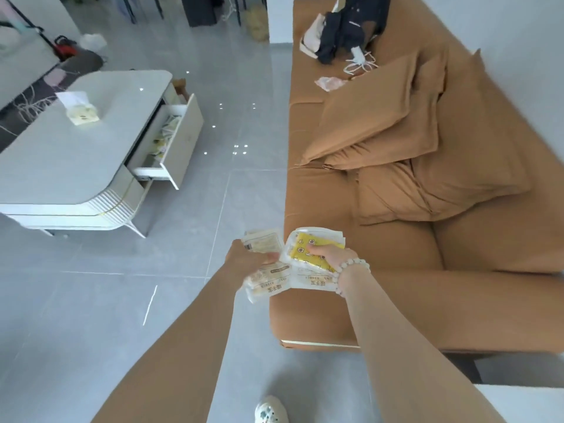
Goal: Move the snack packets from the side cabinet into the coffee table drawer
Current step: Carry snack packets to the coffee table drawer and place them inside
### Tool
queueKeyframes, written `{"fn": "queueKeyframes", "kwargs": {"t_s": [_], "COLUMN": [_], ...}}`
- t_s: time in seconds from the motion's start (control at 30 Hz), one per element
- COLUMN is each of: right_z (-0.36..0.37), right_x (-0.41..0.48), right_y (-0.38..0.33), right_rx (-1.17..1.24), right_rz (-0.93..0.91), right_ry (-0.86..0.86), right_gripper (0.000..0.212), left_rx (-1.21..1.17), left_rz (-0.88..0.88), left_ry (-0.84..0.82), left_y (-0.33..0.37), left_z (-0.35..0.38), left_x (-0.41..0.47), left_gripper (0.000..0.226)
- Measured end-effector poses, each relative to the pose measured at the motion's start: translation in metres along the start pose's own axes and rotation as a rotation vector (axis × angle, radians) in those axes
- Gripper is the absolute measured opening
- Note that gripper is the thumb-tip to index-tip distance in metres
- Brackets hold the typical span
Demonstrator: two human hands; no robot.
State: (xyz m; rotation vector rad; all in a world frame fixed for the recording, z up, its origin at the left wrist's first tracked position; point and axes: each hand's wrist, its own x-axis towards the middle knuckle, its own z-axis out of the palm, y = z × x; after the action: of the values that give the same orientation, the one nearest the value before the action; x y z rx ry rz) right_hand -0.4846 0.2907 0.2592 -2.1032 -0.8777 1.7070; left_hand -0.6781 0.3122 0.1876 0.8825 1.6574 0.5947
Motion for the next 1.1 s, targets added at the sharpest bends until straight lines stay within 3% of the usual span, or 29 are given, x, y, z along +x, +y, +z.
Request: {"fn": "queueKeyframes", "kwargs": {"t_s": [0.2, 0.3, 0.4, 0.47, 0.67, 0.8, 1.1], "right_z": [0.101, 0.138, 0.169, 0.188, 0.245, 0.272, 0.317], "right_x": [0.005, 0.005, 0.013, 0.013, 0.033, 0.058, 0.109], "right_y": [-0.044, -0.063, -0.081, -0.096, -0.124, -0.159, -0.273], "right_rx": [-0.082, -0.195, -0.242, -0.274, -0.369, -0.426, -0.397], "right_rz": [-0.011, -0.062, -0.065, -0.063, -0.090, -0.092, -0.119], "right_ry": [-0.089, -0.156, -0.143, -0.140, -0.178, -0.199, -0.203], "right_gripper": [0.081, 0.072, 0.081, 0.077, 0.068, 0.069, 0.068], "left_rx": [-0.094, -0.188, -0.235, -0.254, -0.280, -0.258, -0.281], "left_rz": [0.004, -0.033, -0.062, -0.055, -0.137, -0.128, -0.152], "left_ry": [0.081, 0.142, 0.206, 0.231, 0.273, 0.259, 0.313], "left_y": [-0.028, -0.040, -0.047, -0.053, -0.059, -0.045, 0.008], "left_z": [-0.099, -0.139, -0.173, -0.191, -0.239, -0.268, -0.343], "left_x": [0.002, 0.001, 0.002, 0.006, 0.022, 0.058, 0.147], "left_gripper": [0.046, 0.064, 0.097, 0.104, 0.075, 0.101, 0.098]}}
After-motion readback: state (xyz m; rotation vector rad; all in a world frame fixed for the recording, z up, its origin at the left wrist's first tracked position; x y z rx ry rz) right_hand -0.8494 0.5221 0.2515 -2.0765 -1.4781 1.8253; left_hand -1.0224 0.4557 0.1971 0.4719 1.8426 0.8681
